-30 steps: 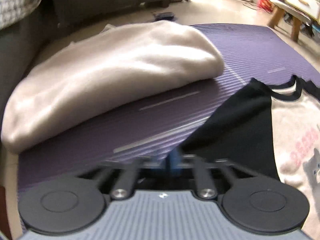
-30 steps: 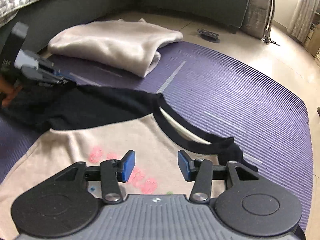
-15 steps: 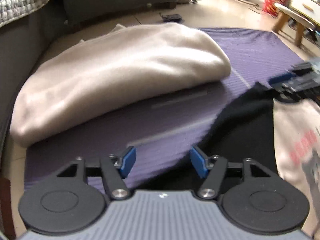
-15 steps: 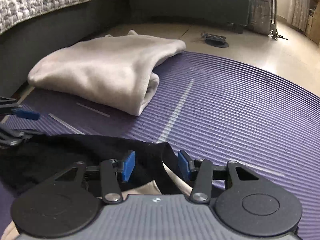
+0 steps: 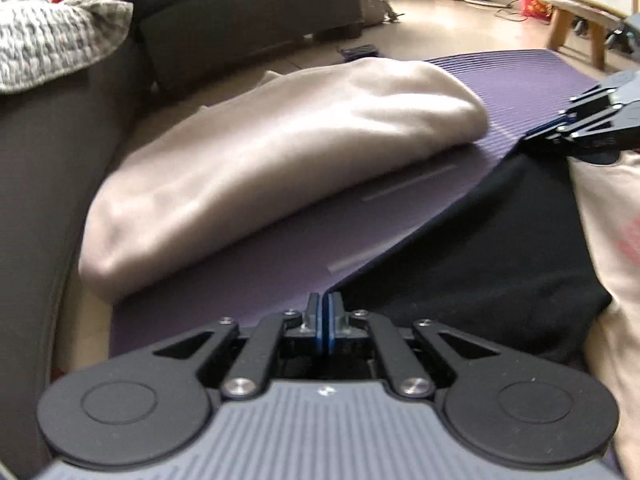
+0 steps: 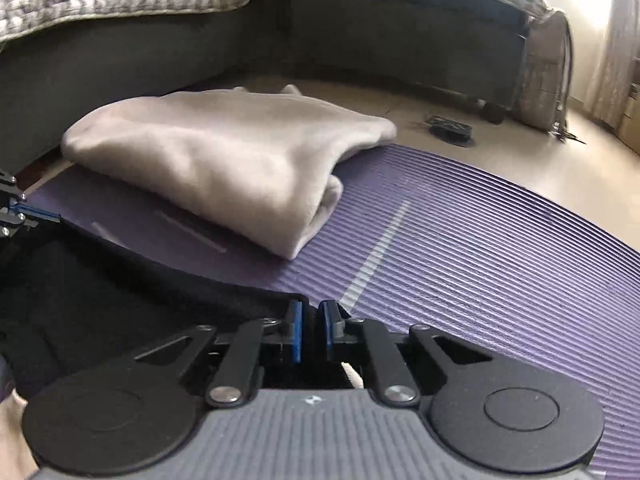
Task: Fold clothes
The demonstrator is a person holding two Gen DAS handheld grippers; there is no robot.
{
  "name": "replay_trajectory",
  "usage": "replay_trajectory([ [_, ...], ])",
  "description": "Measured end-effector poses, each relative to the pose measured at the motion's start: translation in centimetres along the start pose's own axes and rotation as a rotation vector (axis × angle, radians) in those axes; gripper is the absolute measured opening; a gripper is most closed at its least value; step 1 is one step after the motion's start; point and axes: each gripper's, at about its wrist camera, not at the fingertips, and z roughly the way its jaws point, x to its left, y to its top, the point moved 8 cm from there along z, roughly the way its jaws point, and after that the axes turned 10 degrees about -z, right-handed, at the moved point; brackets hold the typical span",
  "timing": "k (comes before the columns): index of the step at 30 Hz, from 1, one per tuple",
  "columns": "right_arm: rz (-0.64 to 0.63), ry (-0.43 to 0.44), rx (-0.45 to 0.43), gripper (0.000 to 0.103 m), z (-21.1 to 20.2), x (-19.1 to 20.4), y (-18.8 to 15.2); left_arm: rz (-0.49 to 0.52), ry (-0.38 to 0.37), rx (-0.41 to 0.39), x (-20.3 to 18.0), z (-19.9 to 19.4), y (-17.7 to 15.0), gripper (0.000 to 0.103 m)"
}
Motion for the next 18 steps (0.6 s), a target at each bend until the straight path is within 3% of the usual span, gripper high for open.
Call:
replay_trajectory([
  [4,0.011,-0.019,0.021,0.029,0.2,-0.1,0.0,0.078,0.079,-0.004,-0.9,1.0,0.6,0.009],
  [6,0.023,-0.021,0.026,0.034,-0.9,-0.5,0.1,0.056,0.098,0.006,-0.7,0.8,0.8,0.031],
  [7,0.023,-0.022,0.024,0.035,-1.3,-0.6,0.1,0.02,0.095,0.009,-0.4,0.5,1.1,0.05],
  [8,0.022,-0.025,0.024,0.039,-1.9,-0.7,0.1,-0.022,0.08,0.008,-0.1,0.0,1.3,0.057],
  [12,0.067,-0.044,0.045,0.046,-6.2,-2.5,-1.8,-0.143,-0.032,0.021,-1.2,-1.8,1.8,0.058],
  [14,0.077,-0.063,0.064,0.046,-7.9,-3.7,-3.1,-0.113,-0.096,0.045,-3.4,-2.3,1.6,0.058],
  [18,0.118,-0.13,0.121,0.046,-11.2,-7.3,-7.5,0.02,-0.109,0.076,-6.4,-2.1,0.1,0.059],
])
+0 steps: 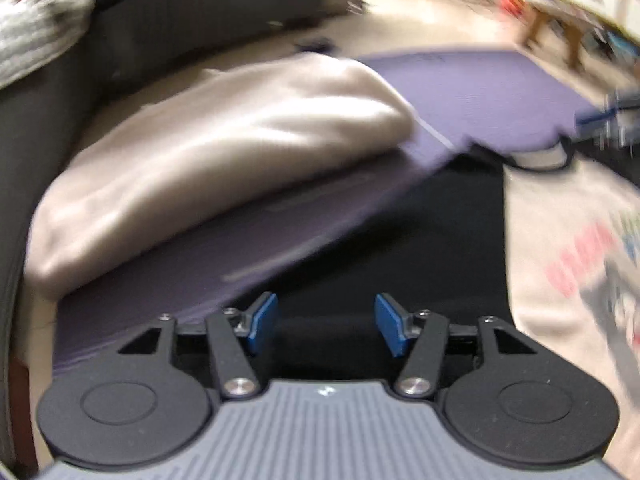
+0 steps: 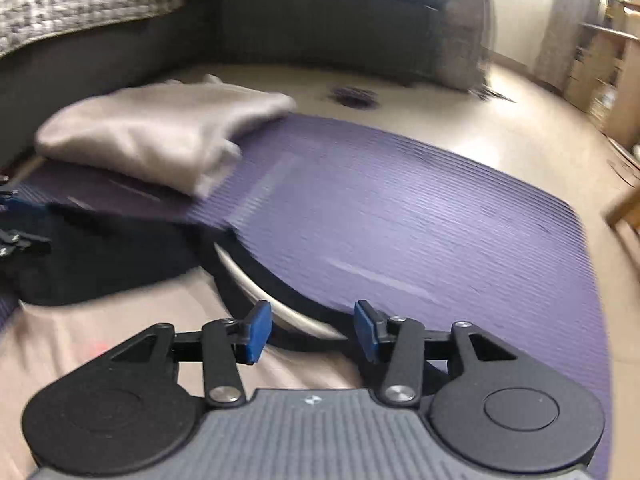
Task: Fold clothes
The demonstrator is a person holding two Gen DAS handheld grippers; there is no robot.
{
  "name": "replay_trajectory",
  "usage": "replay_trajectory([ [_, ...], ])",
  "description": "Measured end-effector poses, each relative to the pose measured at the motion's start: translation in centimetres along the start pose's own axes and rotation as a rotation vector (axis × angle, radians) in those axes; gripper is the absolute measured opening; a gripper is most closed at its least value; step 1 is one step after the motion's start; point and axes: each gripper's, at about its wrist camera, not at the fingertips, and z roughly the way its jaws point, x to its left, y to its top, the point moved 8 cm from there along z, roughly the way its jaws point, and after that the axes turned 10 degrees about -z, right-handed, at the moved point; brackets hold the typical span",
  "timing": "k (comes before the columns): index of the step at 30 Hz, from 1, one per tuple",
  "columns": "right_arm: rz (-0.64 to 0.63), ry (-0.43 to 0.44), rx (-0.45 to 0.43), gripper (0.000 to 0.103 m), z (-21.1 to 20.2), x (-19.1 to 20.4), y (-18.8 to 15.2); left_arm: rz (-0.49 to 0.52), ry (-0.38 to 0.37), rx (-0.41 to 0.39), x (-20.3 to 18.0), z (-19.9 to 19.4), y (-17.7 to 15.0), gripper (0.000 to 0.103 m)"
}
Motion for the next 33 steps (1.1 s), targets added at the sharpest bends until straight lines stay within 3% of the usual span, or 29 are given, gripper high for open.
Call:
replay_trajectory([
  [2,0.058,-0.021,0.035,0.046,-1.0,-2.3,-2.8,0.028,0.02,-0.027,-0.2,0.0,-0.7,0.067],
  [6,0.188,-0.057,0.131,0.047,-2.5,-6.4,-9.1,-0.027,0.069,-0.019,2.3,0.1,-1.3,0.088],
  [9,0.238,-0.107,0.152,0.05,-4.3,-8.3,-12.7,-0.094,0.141,0.012,4.5,0.0,-1.2,0.085],
  [11,0.259,-0.139,0.167,0.05,-5.6,-8.9,-14.0,-0.152,0.172,0.022,5.0,-0.4,-0.5,0.074],
  [15,0.166,-0.119,0.121,0.05,-7.7,-6.0,-13.0,-0.221,0.035,-0.003,1.6,-1.9,1.2,0.074],
  [19,0.044,-0.004,0.084,0.05,-7.6,-0.5,-10.3,-0.05,-0.154,-0.026,-7.3,-2.9,2.3,0.075],
  [21,0.006,0.036,0.082,0.05,-7.1,1.5,-9.6,0.051,-0.2,-0.012,-10.7,-2.5,1.7,0.074],
  [24,-0.039,0.088,0.127,0.05,-6.1,4.4,-10.1,0.149,-0.177,0.034,-12.3,-0.9,-0.6,0.07],
  [27,-0.039,0.104,0.127,0.055,-6.7,5.2,-11.9,0.084,-0.183,0.036,-9.2,-0.6,-2.3,0.07],
  [30,0.009,0.096,0.122,0.057,-8.3,4.5,-13.8,0.106,-0.153,0.024,-6.6,-1.5,-3.4,0.074],
  [33,0.046,0.057,0.145,0.057,-9.9,3.4,-15.0,0.068,-0.109,0.06,-4.8,-2.0,-3.6,0.08],
])
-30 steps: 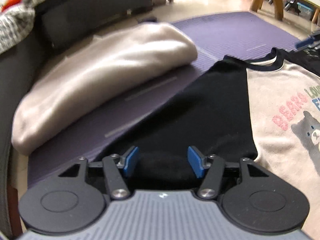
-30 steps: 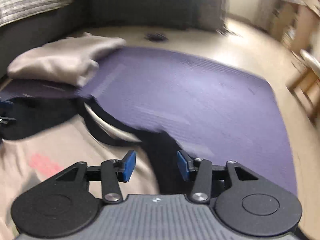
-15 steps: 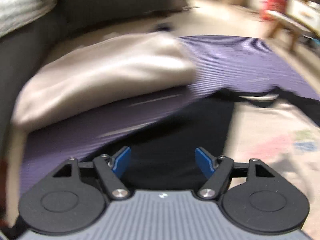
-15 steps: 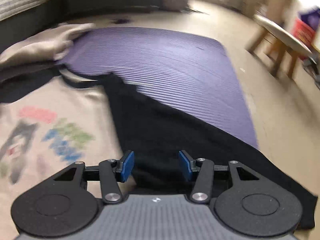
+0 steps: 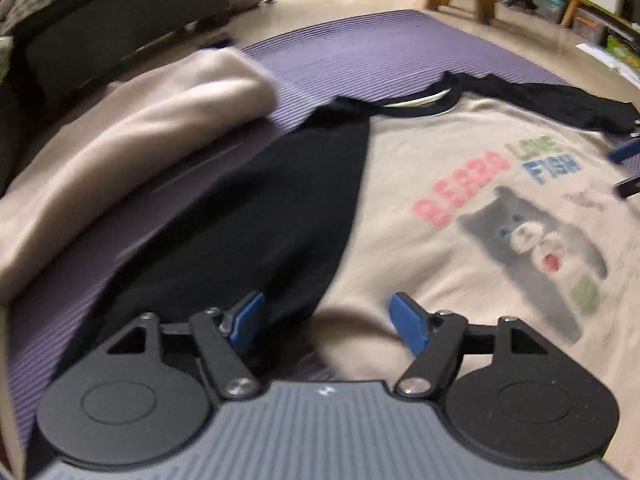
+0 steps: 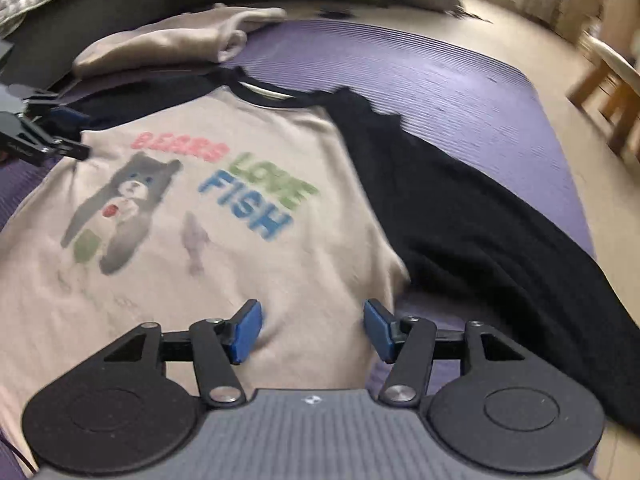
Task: Fold clothes
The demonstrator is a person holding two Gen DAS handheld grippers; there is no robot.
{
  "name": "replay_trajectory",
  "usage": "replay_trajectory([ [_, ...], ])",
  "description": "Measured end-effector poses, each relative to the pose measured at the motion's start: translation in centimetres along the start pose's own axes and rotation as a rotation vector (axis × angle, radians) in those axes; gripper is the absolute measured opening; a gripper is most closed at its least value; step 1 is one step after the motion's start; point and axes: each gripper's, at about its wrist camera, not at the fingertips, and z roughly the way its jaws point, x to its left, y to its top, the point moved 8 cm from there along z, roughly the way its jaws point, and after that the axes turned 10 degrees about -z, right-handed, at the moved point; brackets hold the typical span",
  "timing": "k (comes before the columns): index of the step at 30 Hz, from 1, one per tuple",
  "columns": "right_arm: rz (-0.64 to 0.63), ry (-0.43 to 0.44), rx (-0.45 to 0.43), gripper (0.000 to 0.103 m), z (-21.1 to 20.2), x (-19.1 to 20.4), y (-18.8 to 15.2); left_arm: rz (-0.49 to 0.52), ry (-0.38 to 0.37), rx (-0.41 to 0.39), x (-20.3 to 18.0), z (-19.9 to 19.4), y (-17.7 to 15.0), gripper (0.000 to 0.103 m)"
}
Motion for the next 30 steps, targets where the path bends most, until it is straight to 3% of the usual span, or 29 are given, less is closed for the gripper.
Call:
replay_trajectory([
  [2,0.008,-0.034,0.017,0.057,-0.2,-0.1,0.0,-0.053,-0.001,0.007,0.1,-0.7,0.5,0.072],
  [5,0.026,0.005,-0.001,0.057,-0.8,1.6,0.8,-0.024,-0.074,-0.008,-3.5,-2.0,1.4,0.075],
  [9,-0.057,0.091,0.005,0.058,-0.7,6.3,1.1,0.155,-0.233,0.018,-11.0,-3.0,-0.6,0.077],
  [11,-0.115,0.117,0.045,0.058,-0.2,8.3,0.1,0.222,-0.254,0.052,-12.8,-2.7,-2.8,0.077],
  [12,-0.126,0.115,0.046,0.063,-0.2,8.9,-0.3,0.239,-0.26,0.075,-13.2,-2.5,-4.0,0.077],
  [16,-0.092,0.103,0.036,0.073,-1.5,9.3,-2.4,0.258,-0.277,0.064,-12.5,-3.6,-8.0,0.094],
  [22,-0.077,0.084,0.039,0.076,-3.9,10.1,-6.0,0.271,-0.285,0.058,-10.8,-6.9,-12.5,0.098],
  [26,-0.08,0.088,0.057,0.077,-5.7,10.9,-8.5,0.31,-0.295,0.099,-10.2,-8.6,-15.4,0.102],
  [30,-0.127,0.078,0.092,0.078,-7.1,11.6,-10.3,0.345,-0.3,0.158,-10.0,-9.6,-16.2,0.102],
])
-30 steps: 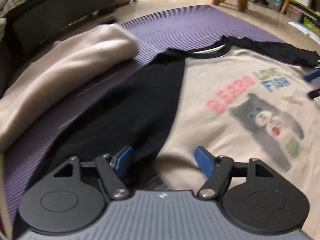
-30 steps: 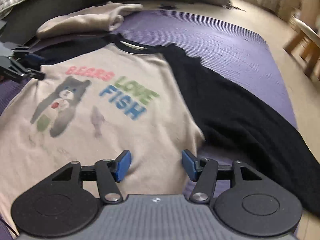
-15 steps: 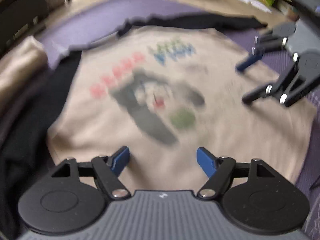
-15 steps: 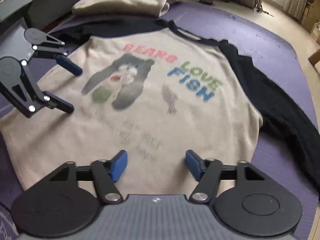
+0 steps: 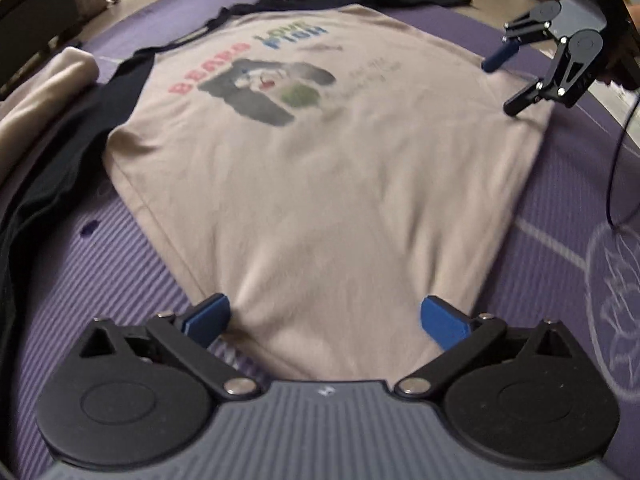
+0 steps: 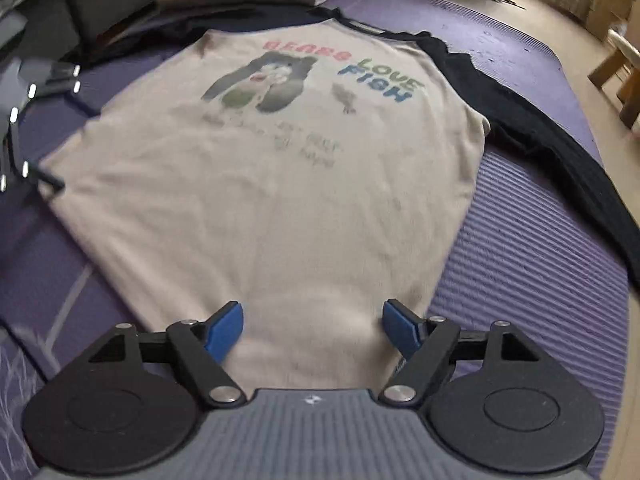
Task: Fold clothes
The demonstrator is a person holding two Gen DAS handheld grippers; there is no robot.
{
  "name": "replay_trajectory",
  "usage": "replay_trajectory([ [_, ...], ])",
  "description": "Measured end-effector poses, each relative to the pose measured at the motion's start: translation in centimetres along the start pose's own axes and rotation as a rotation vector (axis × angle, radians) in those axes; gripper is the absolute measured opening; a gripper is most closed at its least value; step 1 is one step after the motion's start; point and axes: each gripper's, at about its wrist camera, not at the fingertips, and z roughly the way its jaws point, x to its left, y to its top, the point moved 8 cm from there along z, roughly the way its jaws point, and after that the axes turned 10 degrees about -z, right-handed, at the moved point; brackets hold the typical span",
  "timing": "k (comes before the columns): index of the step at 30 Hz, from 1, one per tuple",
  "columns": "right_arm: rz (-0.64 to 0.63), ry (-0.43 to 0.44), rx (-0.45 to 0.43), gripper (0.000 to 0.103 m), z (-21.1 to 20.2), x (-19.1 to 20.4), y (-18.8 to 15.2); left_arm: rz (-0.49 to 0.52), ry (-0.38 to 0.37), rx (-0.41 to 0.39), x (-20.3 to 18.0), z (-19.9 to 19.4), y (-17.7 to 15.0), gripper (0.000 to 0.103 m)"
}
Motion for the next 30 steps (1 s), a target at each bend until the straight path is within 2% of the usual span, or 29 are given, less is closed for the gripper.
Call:
replay_trajectory([
  [2,0.01,-0.001,0.037,0.078,-0.3,0.0,-0.4,-0.038,-0.021,0.042,0.1,-0.1,0.2,0.1],
  [5,0.136,-0.017,0.078,0.079,-1.0,-1.5,0.0,-0.165,-0.034,0.09,0.5,-0.1,1.5,0.1],
  [7,0.226,-0.029,0.073,0.079,-1.6,-2.6,0.5,-0.272,0.002,0.088,0.5,-0.3,3.9,0.101],
  [10,0.436,-0.062,0.053,0.082,-3.0,-5.4,2.4,-0.376,0.055,0.09,0.1,-0.2,6.6,0.102],
  [14,0.559,-0.072,0.038,0.084,-3.8,-6.7,4.4,-0.457,0.112,0.104,-1.0,0.4,9.8,0.102],
  [17,0.572,-0.091,0.058,0.085,-3.8,-6.6,5.3,-0.492,0.167,0.046,-1.4,0.0,12.2,0.103],
  [20,0.569,-0.118,0.174,0.086,-3.1,-5.5,6.2,-0.604,0.211,-0.015,-1.0,-0.7,14.5,0.103],
  [22,0.589,-0.073,0.238,0.086,-2.8,-4.6,6.4,-0.684,0.234,-0.048,-0.6,-1.4,15.6,0.103],
  [23,0.592,-0.048,0.242,0.086,-2.7,-4.2,6.6,-0.703,0.258,-0.056,-0.6,-1.8,16.1,0.103],
  [26,0.576,-0.013,0.267,0.086,-3.0,-3.1,7.2,-0.731,0.359,-0.035,-0.6,-2.8,16.6,0.103],
  [30,0.542,-0.007,0.272,0.088,-3.7,-2.3,8.4,-0.775,0.351,-0.022,-1.0,-3.7,16.7,0.103],
])
